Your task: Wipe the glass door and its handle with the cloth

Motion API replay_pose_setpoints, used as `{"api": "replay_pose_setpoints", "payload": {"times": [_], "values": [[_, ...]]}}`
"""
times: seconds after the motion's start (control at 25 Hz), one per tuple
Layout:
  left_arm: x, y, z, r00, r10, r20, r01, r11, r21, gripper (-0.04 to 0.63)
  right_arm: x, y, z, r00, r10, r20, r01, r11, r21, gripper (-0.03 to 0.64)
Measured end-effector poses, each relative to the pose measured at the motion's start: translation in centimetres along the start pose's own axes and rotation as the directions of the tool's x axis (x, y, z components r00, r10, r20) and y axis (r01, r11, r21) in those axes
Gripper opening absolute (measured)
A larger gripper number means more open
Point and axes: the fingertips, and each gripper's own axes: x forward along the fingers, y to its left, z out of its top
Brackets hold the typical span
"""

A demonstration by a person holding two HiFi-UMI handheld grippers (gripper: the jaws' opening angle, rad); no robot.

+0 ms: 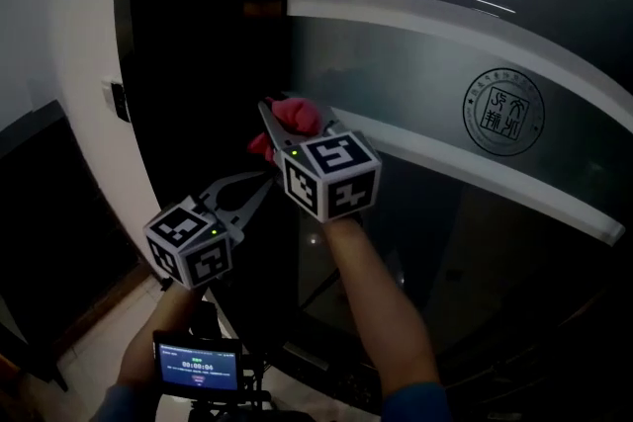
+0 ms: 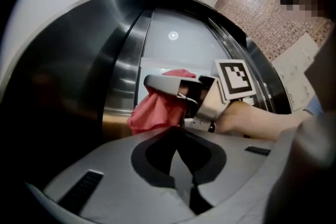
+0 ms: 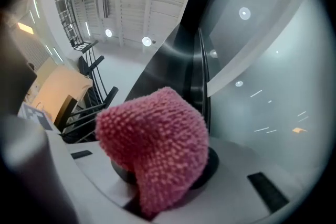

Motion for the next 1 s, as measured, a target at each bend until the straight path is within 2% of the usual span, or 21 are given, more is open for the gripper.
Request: {"api": "replay_pose_setpoints", "payload": {"times": [0.12, 0.28, 0.44, 0.56, 0.68, 0.76, 0.88, 1.0], "values": [[0.3, 1.6, 0.0, 0.998, -0.058, 0.013, 0.058, 0.998, -0.019, 0.011, 3.0, -1.6, 0.7, 0.998, -0.057, -0.003, 0.057, 0.998, 0.003, 0.078], [2.2, 1.4, -0.2, 0.99, -0.14, 0.026, 0.141, 0.99, -0.026, 0.011, 3.5, -3.6, 1.6, 0.994, -0.11, -0.011, 0.11, 0.992, -0.056, 0.078], [5.3, -1.4, -0.1, 0.971, -0.234, 0.045, 0.236, 0.971, -0.042, 0.009, -0.8, -6.4, 3.7, 0.983, -0.185, 0.004, 0.184, 0.976, -0.114, 0.078], [7.9, -4.8, 0.4, 0.953, -0.294, 0.066, 0.297, 0.954, -0.048, 0.009, -6.7, -8.4, 6.2, 0.967, -0.252, 0.032, 0.254, 0.955, -0.155, 0.078], [10.5, -10.1, 0.5, 0.926, -0.37, 0.079, 0.375, 0.925, -0.061, 0.009, -14.4, -10.8, 8.8, 0.937, -0.346, 0.048, 0.349, 0.918, -0.187, 0.078], [11.9, -13.9, 0.4, 0.905, -0.418, 0.082, 0.423, 0.904, -0.065, 0.011, -19.7, -12.4, 10.1, 0.908, -0.415, 0.047, 0.415, 0.882, -0.222, 0.078], [13.8, -20.0, 0.2, 0.864, -0.496, 0.088, 0.502, 0.862, -0.074, 0.011, -28.0, -14.8, 11.4, 0.848, -0.529, 0.041, 0.52, 0.812, -0.267, 0.078], [15.0, -24.9, -0.1, 0.831, -0.548, 0.094, 0.555, 0.828, -0.08, 0.011, -35.5, -17.0, 11.7, 0.784, -0.62, 0.035, 0.606, 0.75, -0.265, 0.078]]}}
